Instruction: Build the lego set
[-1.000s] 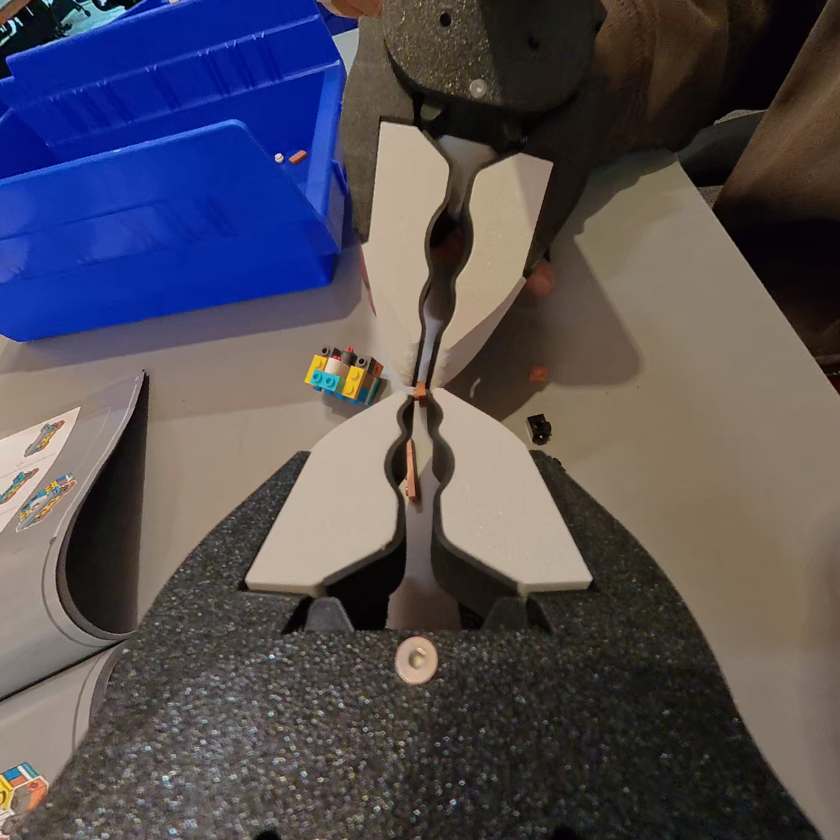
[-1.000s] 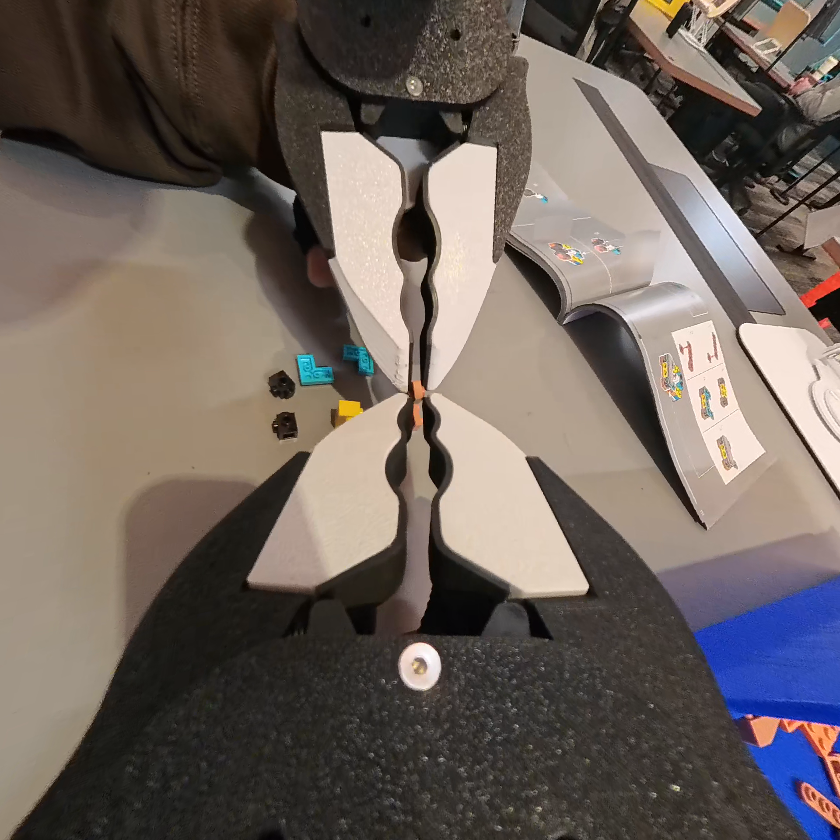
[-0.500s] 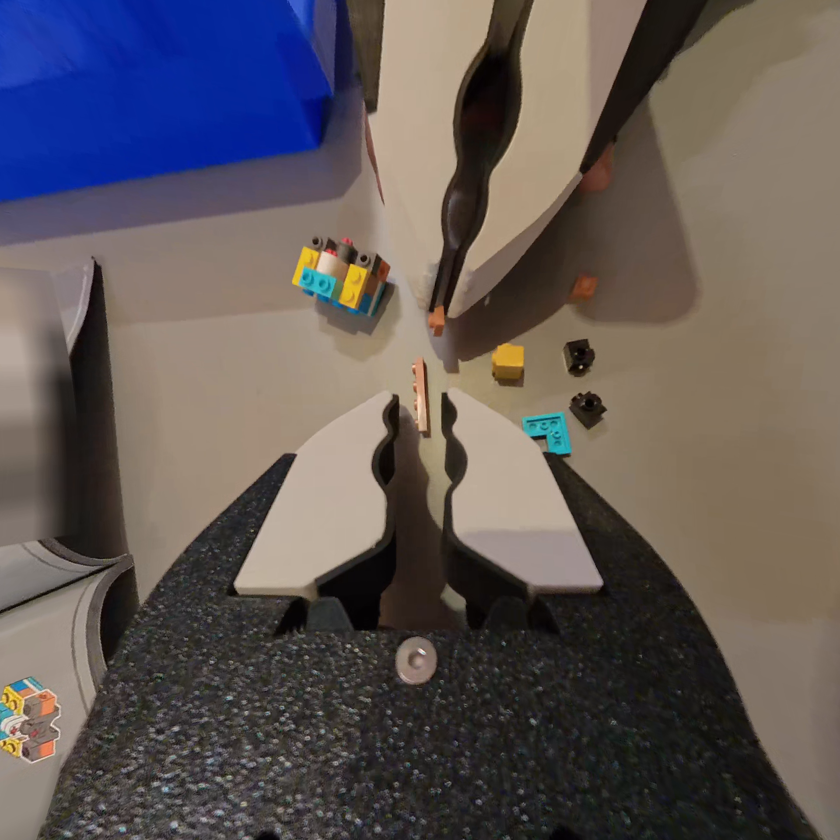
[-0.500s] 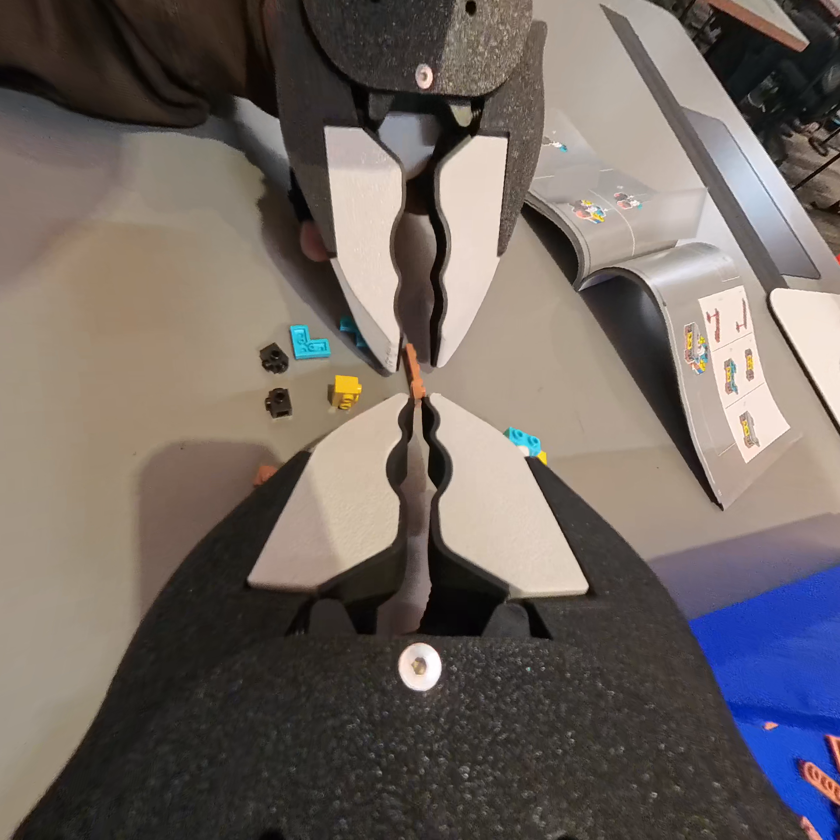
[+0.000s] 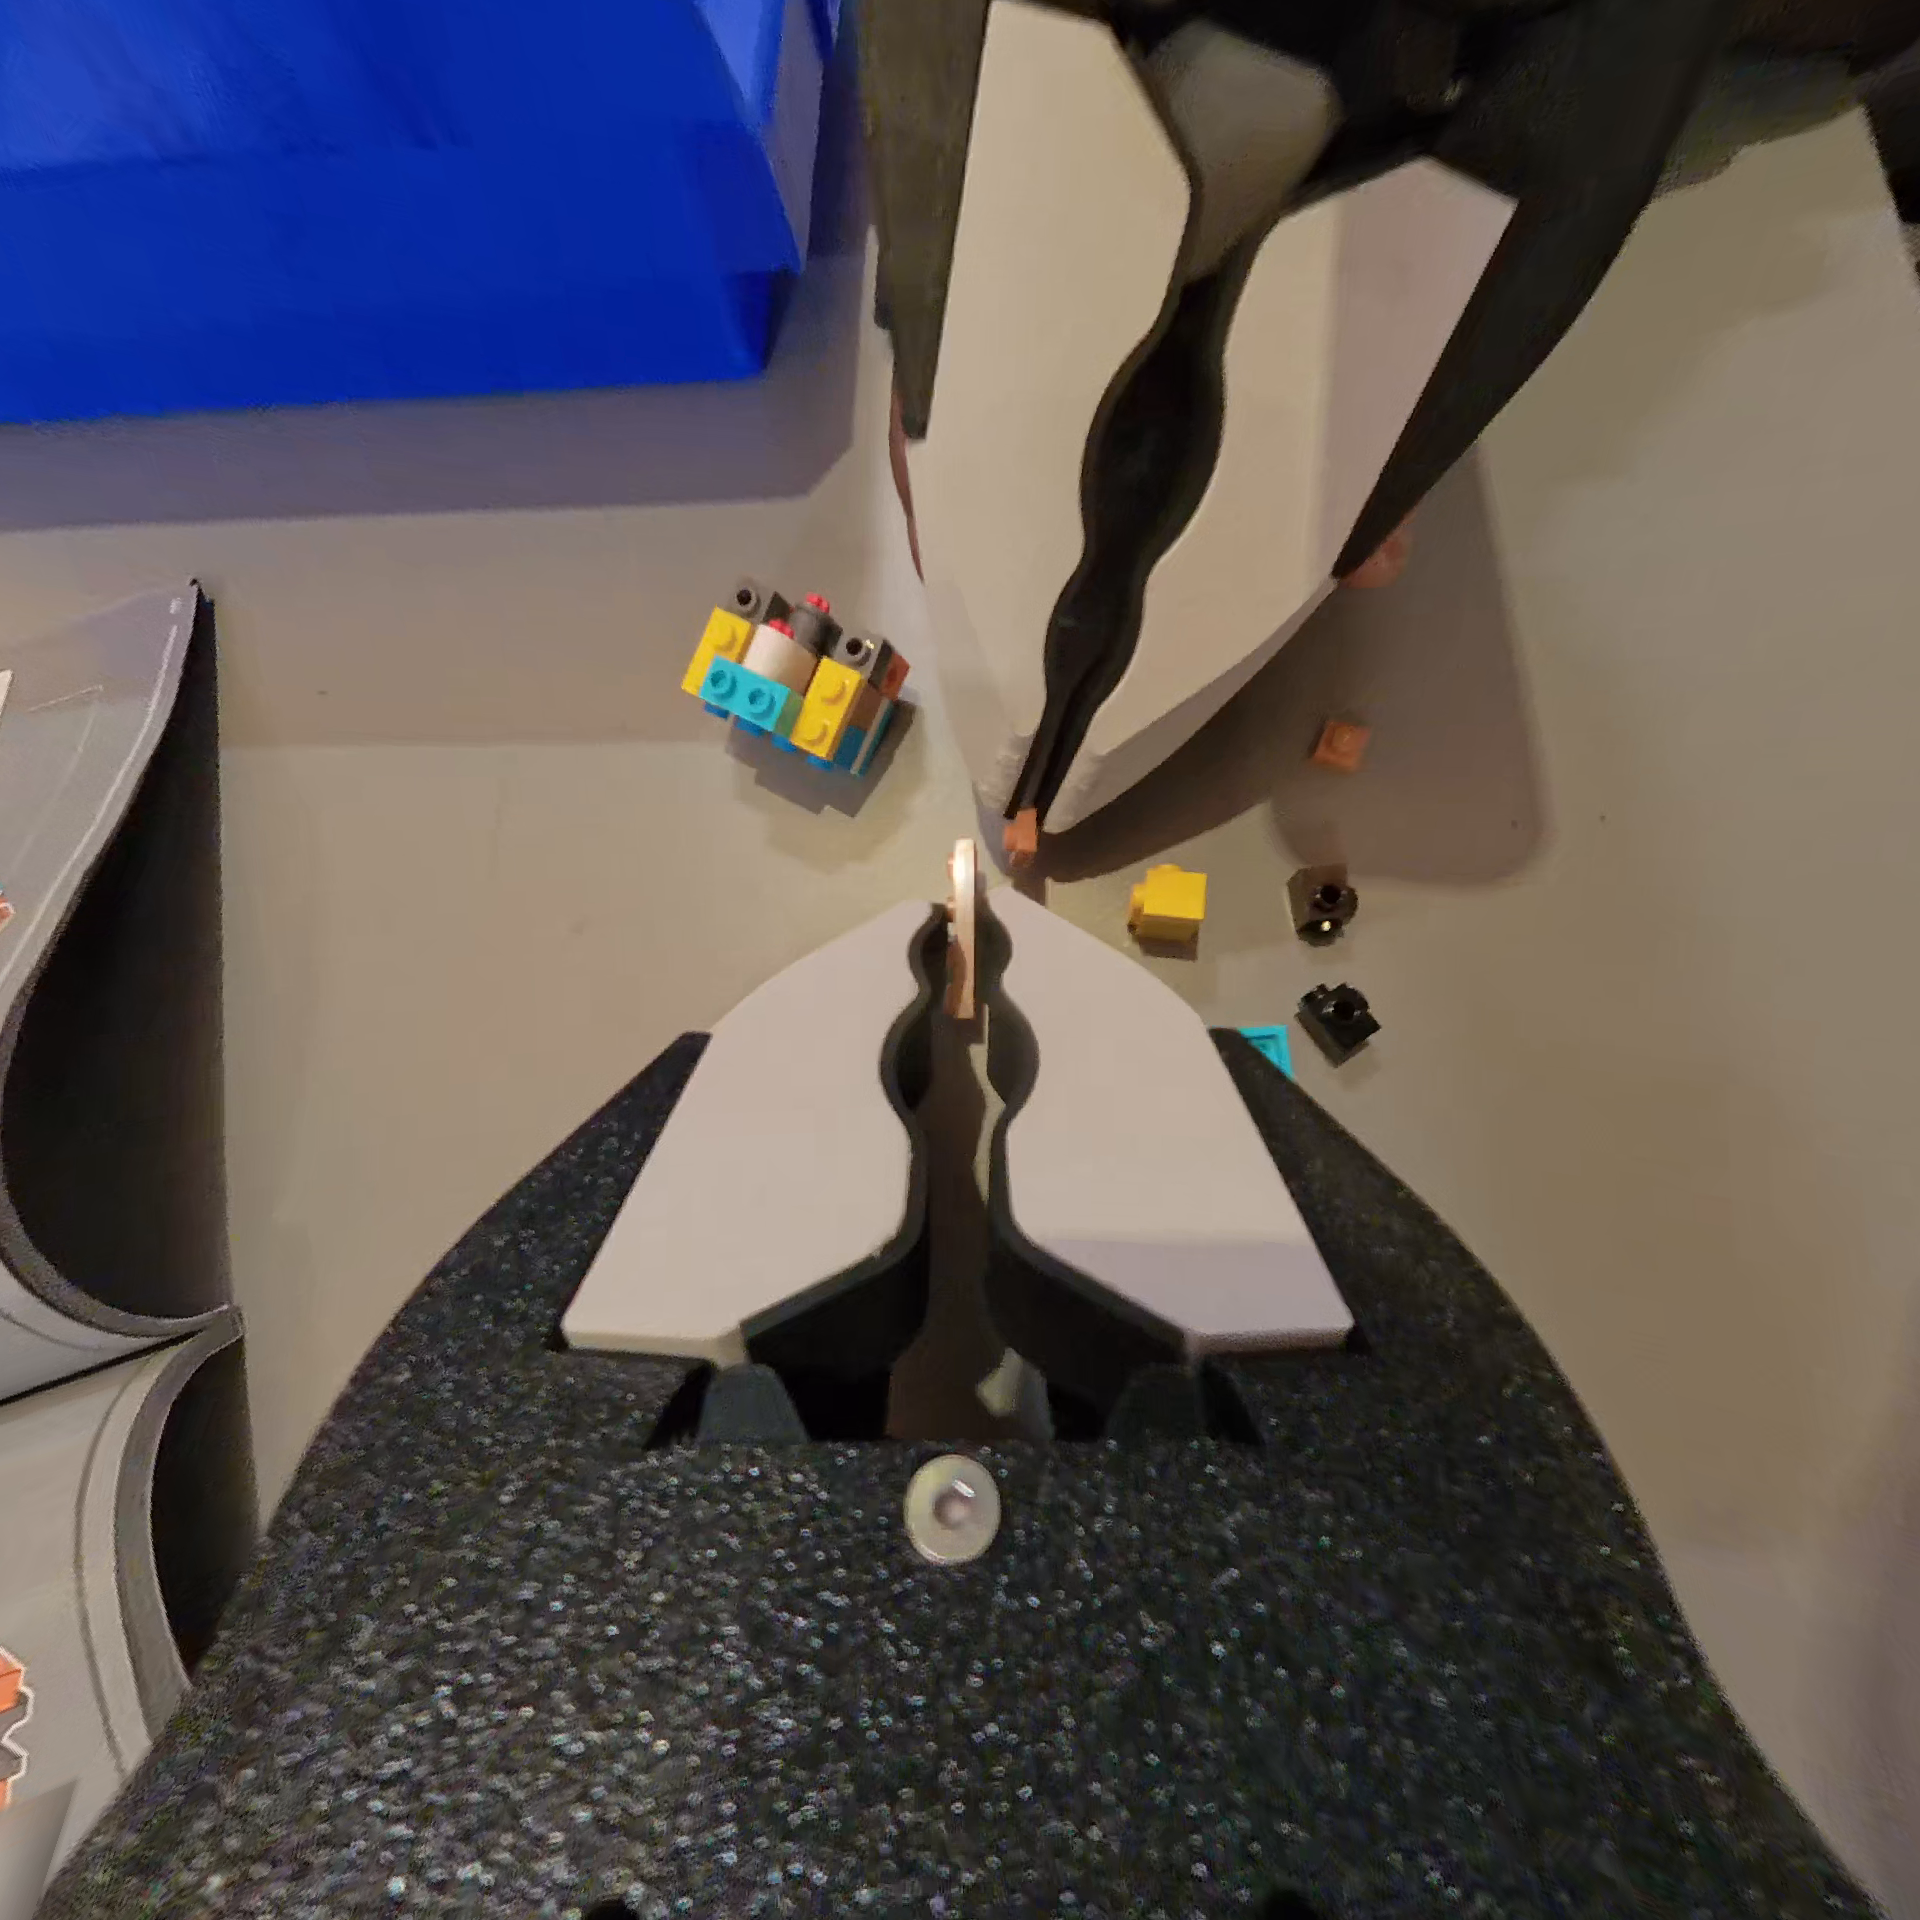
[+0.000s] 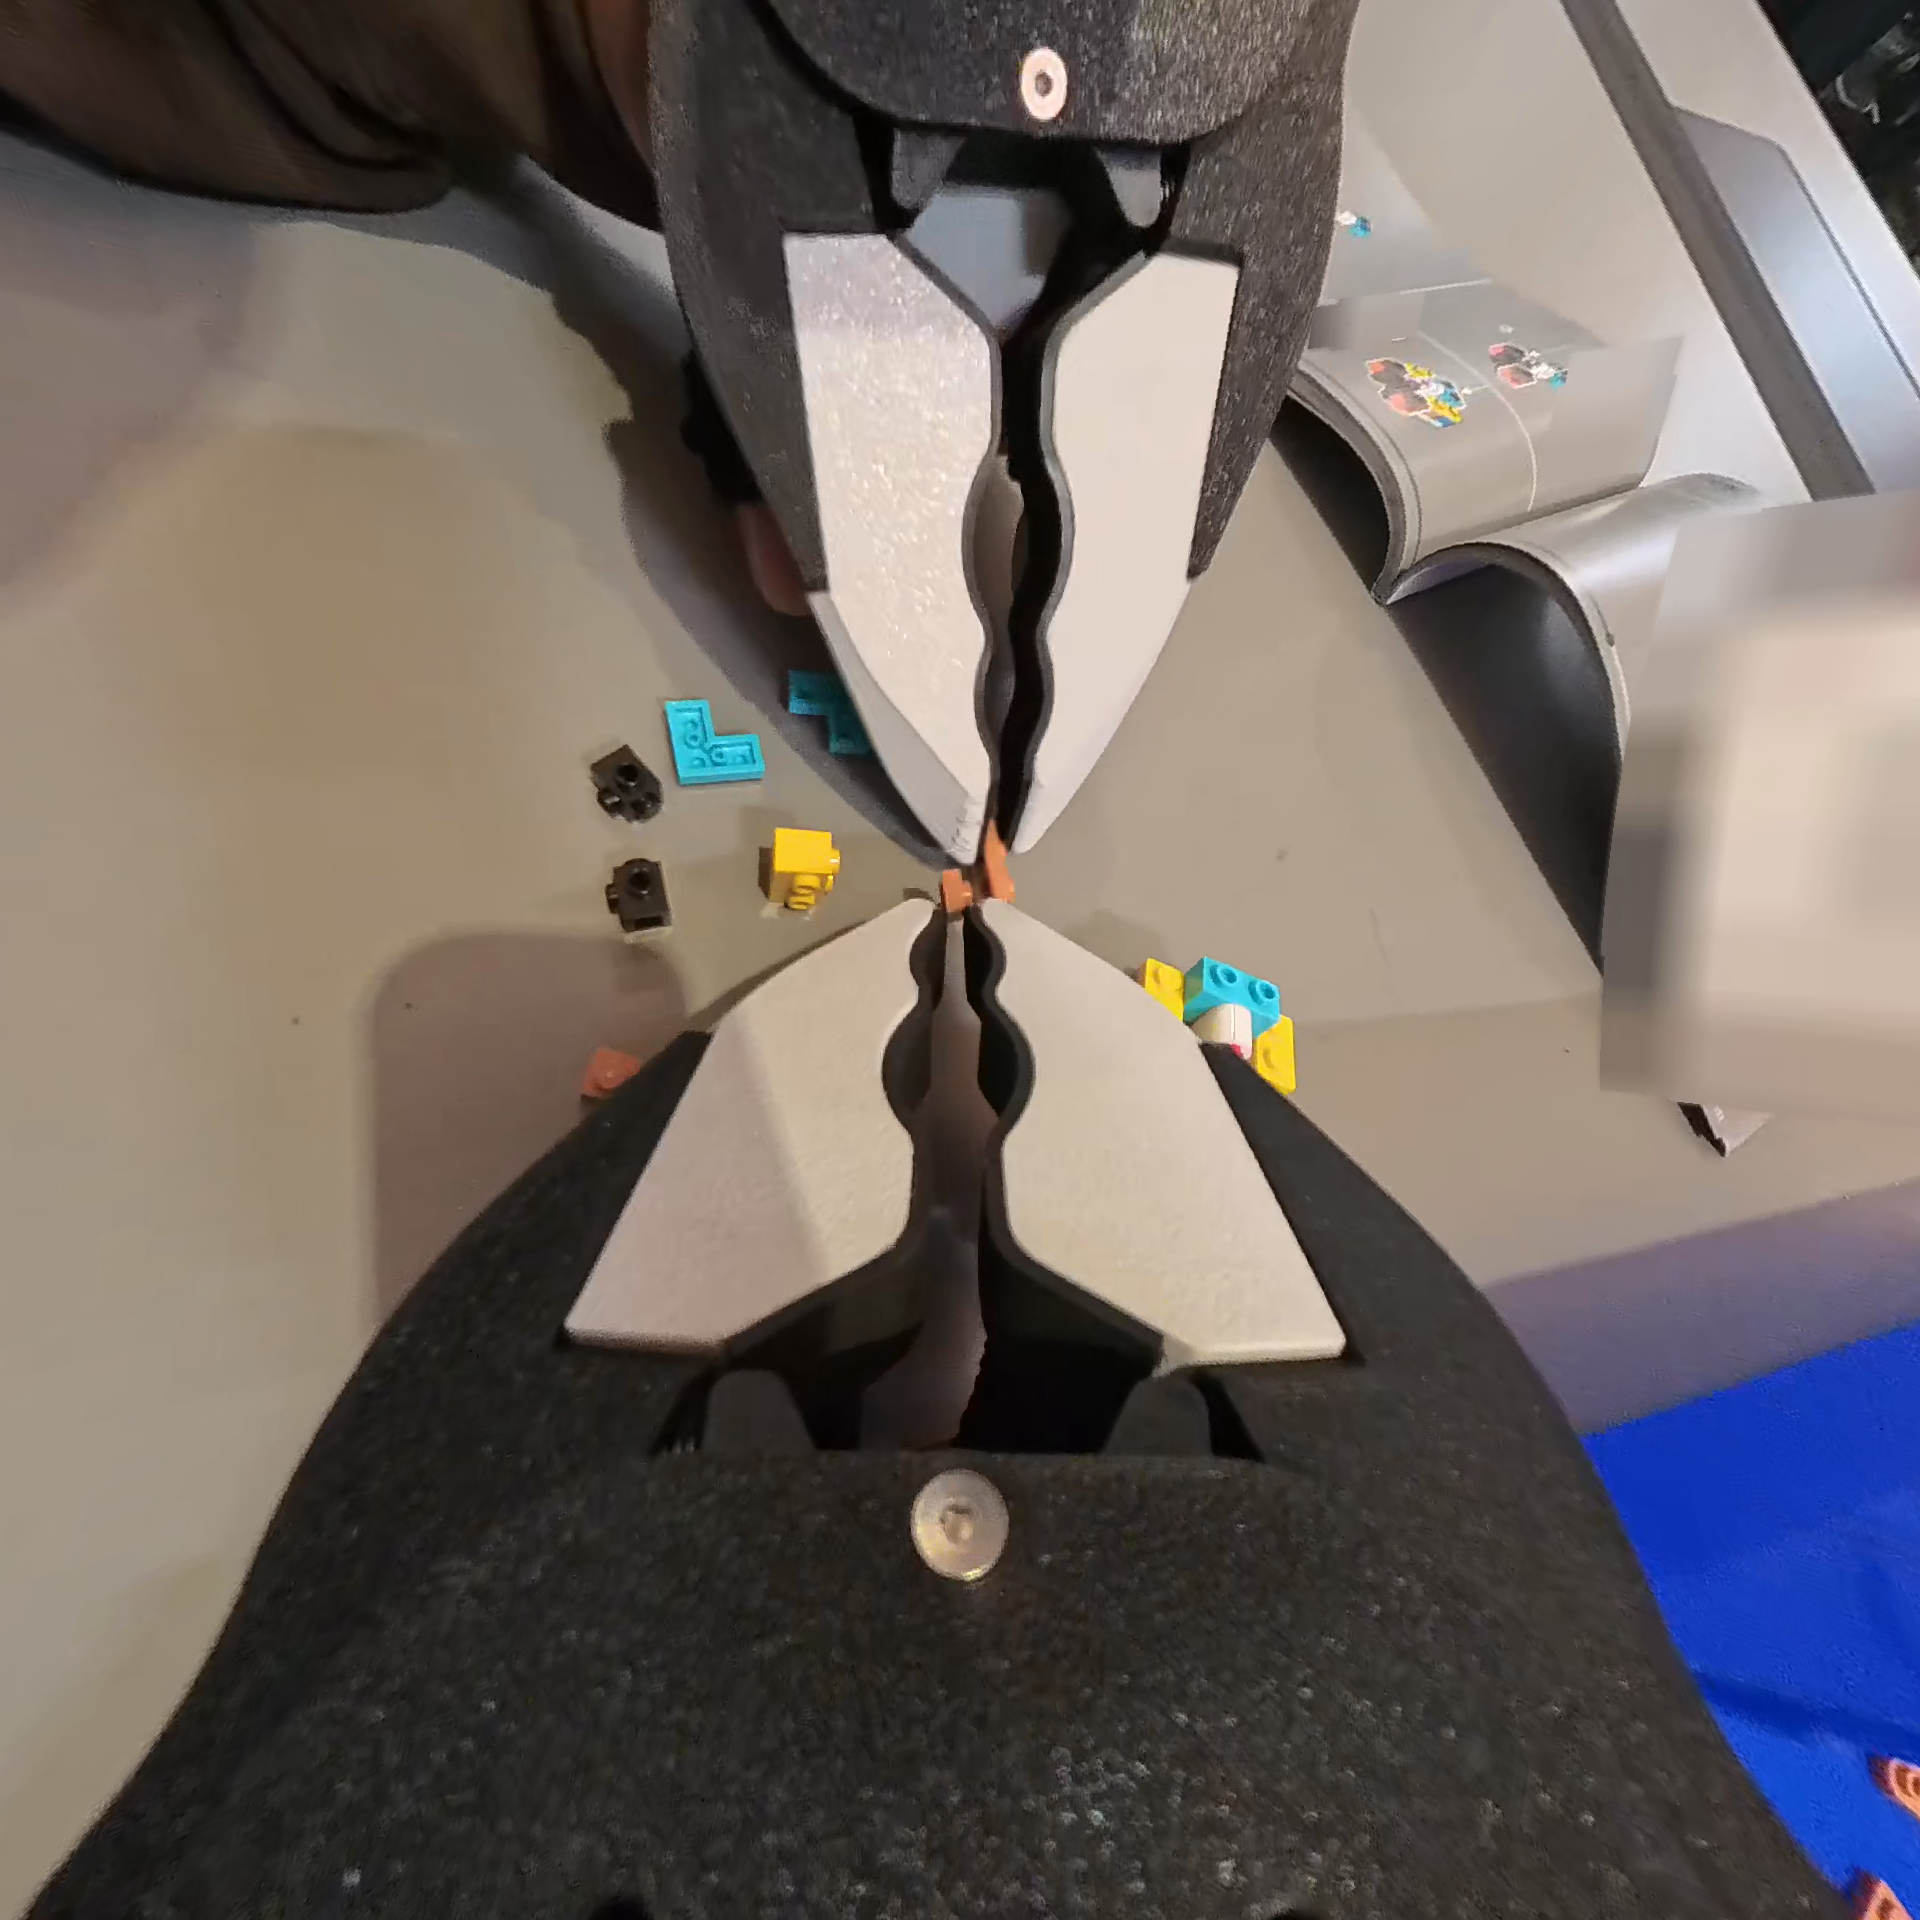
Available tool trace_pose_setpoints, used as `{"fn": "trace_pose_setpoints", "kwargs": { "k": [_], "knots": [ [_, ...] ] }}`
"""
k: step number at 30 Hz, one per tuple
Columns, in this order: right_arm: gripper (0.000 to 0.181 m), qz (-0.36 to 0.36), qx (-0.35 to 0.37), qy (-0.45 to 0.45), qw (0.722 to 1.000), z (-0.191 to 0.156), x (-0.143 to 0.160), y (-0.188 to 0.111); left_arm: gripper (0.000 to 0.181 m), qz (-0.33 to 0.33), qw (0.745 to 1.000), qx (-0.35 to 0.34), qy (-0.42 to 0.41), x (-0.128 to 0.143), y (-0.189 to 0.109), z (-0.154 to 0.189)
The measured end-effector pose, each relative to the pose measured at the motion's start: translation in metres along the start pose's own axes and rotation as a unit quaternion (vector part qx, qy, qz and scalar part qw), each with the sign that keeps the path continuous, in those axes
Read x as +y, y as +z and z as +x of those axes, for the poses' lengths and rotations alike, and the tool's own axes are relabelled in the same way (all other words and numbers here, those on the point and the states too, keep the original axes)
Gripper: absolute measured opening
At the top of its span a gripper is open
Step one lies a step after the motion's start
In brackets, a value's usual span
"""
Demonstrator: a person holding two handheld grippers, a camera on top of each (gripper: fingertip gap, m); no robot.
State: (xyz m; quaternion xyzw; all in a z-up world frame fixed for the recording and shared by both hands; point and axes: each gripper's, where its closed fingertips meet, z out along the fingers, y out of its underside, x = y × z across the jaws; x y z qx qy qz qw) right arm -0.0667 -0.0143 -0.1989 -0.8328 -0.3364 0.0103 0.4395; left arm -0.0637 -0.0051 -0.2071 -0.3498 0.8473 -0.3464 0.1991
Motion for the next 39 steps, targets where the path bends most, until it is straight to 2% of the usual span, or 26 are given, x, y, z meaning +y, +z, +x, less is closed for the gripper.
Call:
{"fn": "trace_pose_setpoints", "kwargs": {
  "k": [15,27,35,39],
  "knots": [
    [0.004,-0.019,0.022,-0.009,1.0,0.002,0.003,0.003,0.005,0.004,1.0,0.009,-0.006,-0.003,0.001,0.004],
    [0.006,-0.029,0.038,0.017,0.999,0.007,0.005,0.004,0.005,-0.006,1.0,-0.002,-0.014,-0.002,0.002,0.001],
    [0.007,-0.035,0.055,0.029,0.997,0.01,0.005,0.004,0.005,0.001,0.999,0.002,-0.043,-0.003,0.001,-0.001],
    [0.006,-0.038,0.068,0.033,0.996,0.013,0.006,0.004,0.004,0.013,0.996,0.018,-0.092,-0.006,0.001,-0.001]
  ]
}}
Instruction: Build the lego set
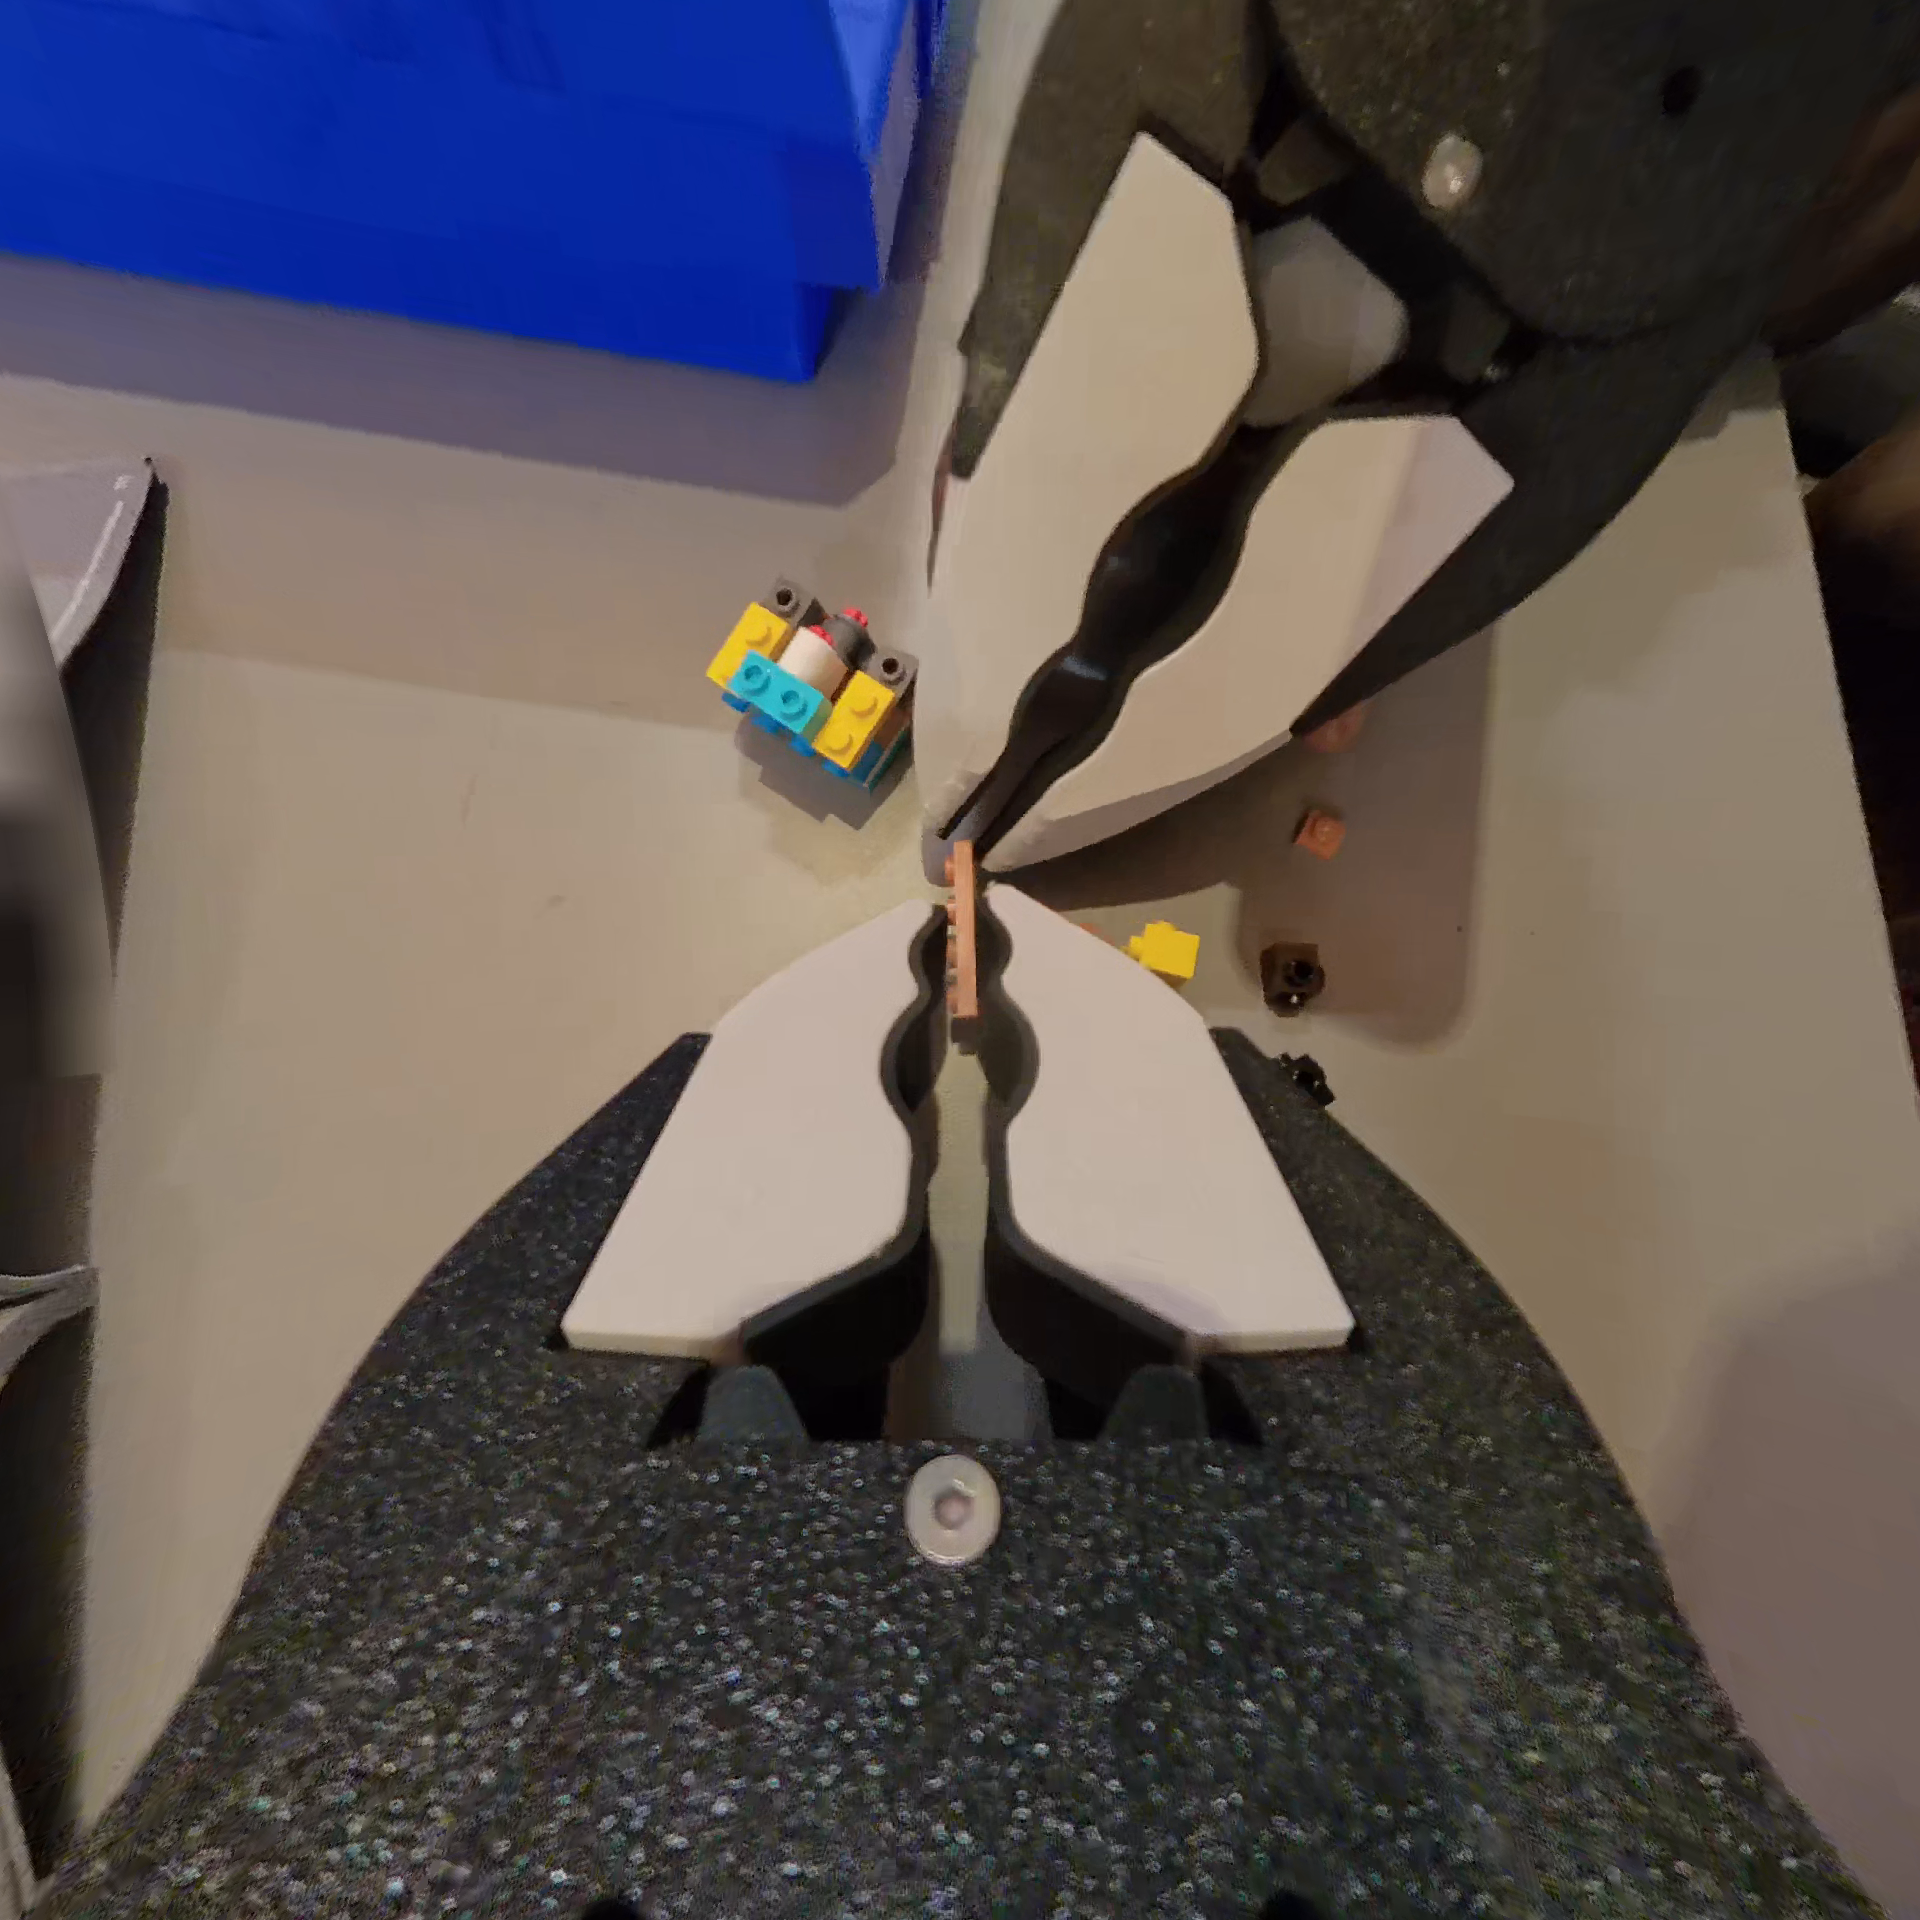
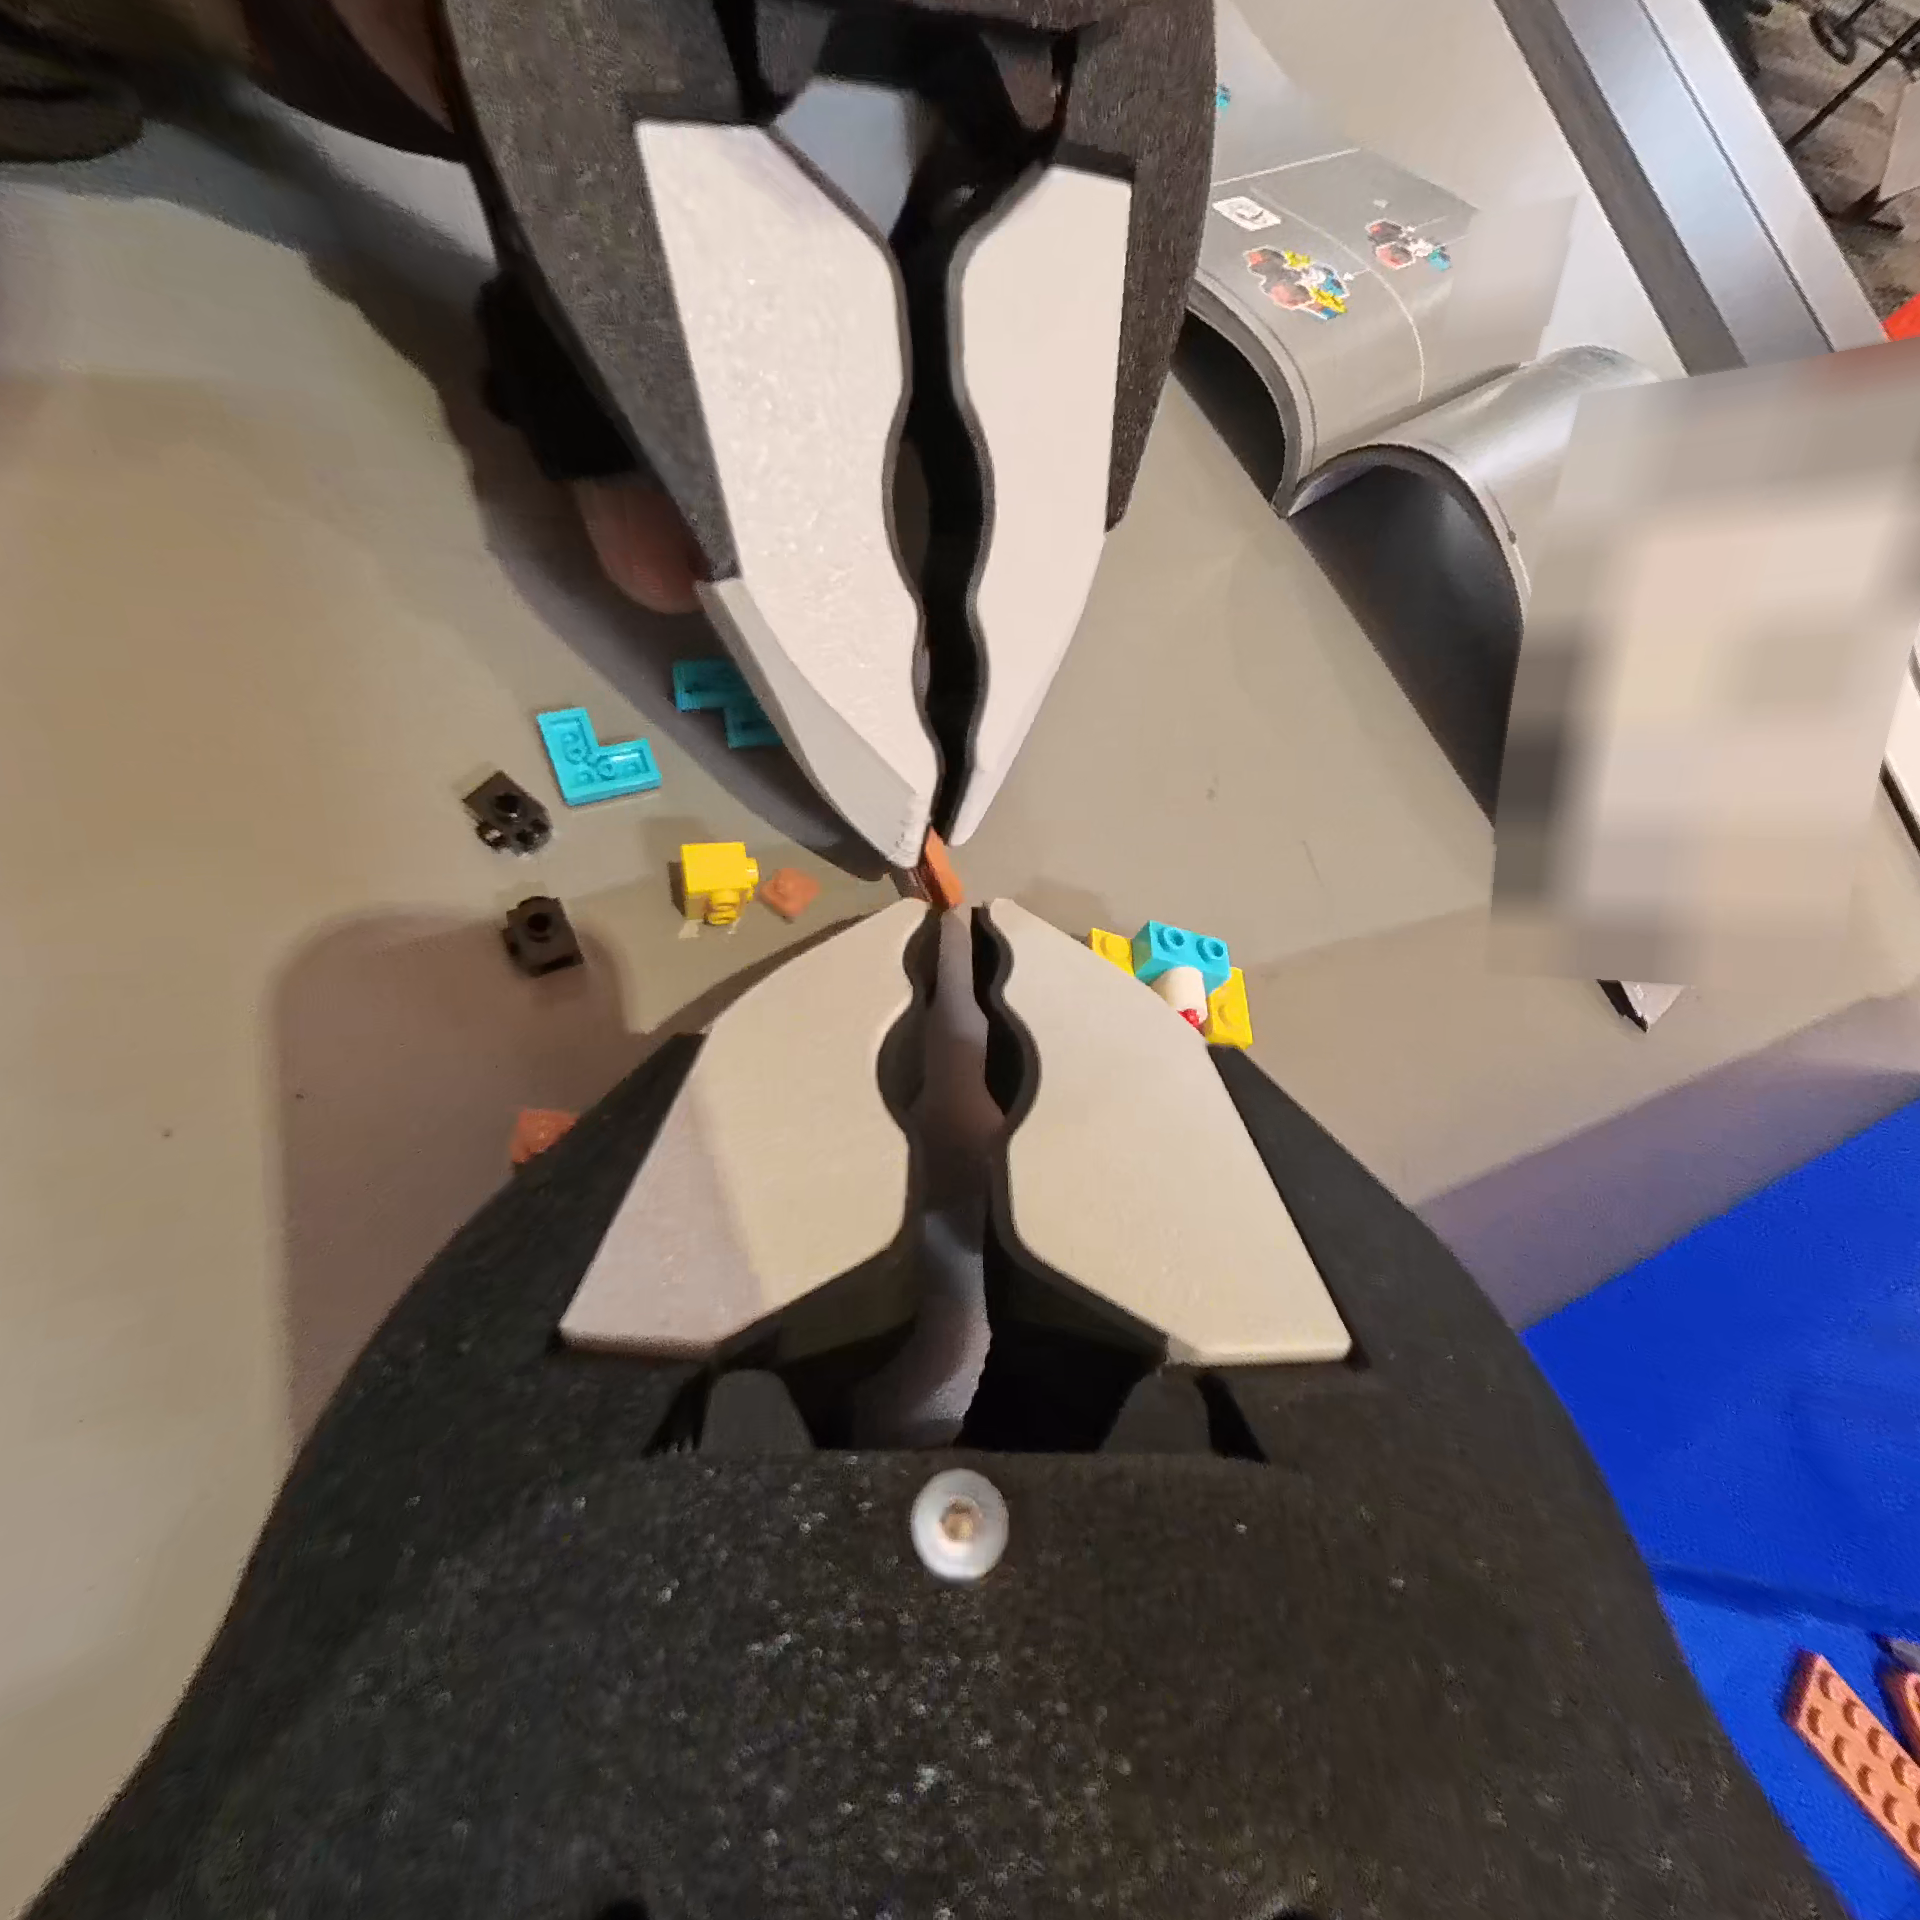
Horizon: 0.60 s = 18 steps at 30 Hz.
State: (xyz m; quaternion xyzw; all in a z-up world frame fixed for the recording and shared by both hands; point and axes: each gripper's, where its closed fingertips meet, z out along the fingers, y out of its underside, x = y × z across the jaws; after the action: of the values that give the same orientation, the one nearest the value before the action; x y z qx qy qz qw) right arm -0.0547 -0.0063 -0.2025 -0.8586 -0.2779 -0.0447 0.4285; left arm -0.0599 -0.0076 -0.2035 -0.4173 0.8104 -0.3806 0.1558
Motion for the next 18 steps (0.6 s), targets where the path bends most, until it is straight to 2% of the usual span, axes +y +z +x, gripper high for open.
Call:
{"fn": "trace_pose_setpoints", "kwargs": {
  "k": [8,15,18],
  "knots": [
    [0.007,0.005,-0.014,0.001,1.0,-0.002,0.0,-0.001,0.005,0.006,0.999,0.018,-0.048,0.002,-0.003,-0.002],
    [0.006,0.025,-0.055,-0.074,0.995,-0.017,-0.003,-0.004,0.005,-0.009,0.999,0.023,-0.033,0.009,-0.009,0.0],
    [0.007,0.024,-0.073,-0.079,0.994,-0.019,-0.003,-0.004,0.005,-0.011,0.999,0.023,-0.032,0.011,-0.012,0.0]
  ]
}}
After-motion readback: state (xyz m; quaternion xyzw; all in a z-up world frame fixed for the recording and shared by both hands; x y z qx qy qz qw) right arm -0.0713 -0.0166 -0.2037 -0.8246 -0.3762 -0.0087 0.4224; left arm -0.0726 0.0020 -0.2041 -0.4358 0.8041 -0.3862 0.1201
